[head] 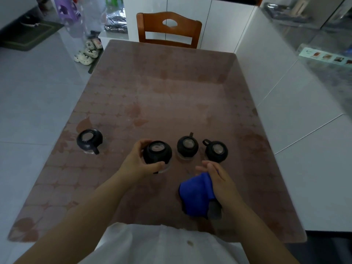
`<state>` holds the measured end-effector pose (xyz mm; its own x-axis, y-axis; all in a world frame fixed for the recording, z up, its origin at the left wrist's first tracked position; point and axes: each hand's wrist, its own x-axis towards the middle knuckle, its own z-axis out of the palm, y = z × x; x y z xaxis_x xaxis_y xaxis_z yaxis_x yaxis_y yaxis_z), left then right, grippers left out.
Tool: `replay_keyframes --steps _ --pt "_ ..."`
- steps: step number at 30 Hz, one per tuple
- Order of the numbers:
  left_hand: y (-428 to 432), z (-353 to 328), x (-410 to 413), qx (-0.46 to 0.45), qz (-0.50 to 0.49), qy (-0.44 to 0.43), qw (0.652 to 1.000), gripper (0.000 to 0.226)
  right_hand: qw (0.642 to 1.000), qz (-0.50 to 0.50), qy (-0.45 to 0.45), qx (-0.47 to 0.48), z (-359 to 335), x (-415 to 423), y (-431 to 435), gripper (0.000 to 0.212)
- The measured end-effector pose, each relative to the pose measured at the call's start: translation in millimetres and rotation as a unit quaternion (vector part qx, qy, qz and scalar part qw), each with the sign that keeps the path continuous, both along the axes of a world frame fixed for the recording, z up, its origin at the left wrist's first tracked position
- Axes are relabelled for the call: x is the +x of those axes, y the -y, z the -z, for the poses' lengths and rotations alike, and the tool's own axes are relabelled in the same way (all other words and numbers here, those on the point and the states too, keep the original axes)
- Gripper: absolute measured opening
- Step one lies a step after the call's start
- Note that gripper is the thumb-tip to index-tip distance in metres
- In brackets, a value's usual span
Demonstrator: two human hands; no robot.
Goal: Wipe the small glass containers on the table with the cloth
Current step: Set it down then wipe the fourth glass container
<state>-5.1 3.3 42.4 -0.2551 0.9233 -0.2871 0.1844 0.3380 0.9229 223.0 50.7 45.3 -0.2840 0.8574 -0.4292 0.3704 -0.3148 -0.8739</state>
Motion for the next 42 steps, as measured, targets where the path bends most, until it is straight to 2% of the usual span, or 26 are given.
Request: replay_keyframes --steps 4,9,13,23,27,30,32,36,42 --pt "-19.4 35.0 0.1 -0.04 -0.036 -0.054 0.997 0.096 0.999 0.033 0.009 -0.011 4.5 11.0 7.4 0.024" --pt "-36.7 61.6 8.3 -0.024 -0.039 -0.159 0.986 0.094 0.996 0.074 0.037 -0.018 13.6 19.2 10.1 0.022" --pt "-49.9 72.2 12.1 -0.005 -0.037 -0.162 0.986 0.091 0.996 0.073 0.052 -0.032 16.1 21.0 14.8 0.027" --pt "-46.2 75.2 11.8 -0.014 -0.029 -0.18 0.983 0.111 0.998 0.014 0.06 -0.023 13.2 -10.2 11.2 0.027" --pt "-17.3 69.5 -25.8 0.031 -0.13 -0.22 0.966 0.103 0.998 -0.018 0.058 -0.018 13.4 -33.8 6.7 0.028" --pt "7.1 66.8 -66.2 0.047 -0.253 -0.276 0.926 0.088 0.998 -0.041 0.047 -0.018 14.1 -51.6 4.2 0.03" --pt "18.3 64.2 -89.9 0.015 -0.328 -0.293 0.898 0.087 0.998 -0.054 0.039 -0.021 14.8 -62.5 3.9 0.031" --pt "23.7 62.6 -125.8 -0.085 -0.375 -0.25 0.889 0.106 0.996 -0.078 0.037 -0.028 15.4 -80.3 5.1 0.029" --pt "14.0 79.1 -161.0 -0.067 -0.348 -0.114 0.928 0.127 0.997 -0.055 0.032 -0.036 17.1 -93.4 5.1 0.024"
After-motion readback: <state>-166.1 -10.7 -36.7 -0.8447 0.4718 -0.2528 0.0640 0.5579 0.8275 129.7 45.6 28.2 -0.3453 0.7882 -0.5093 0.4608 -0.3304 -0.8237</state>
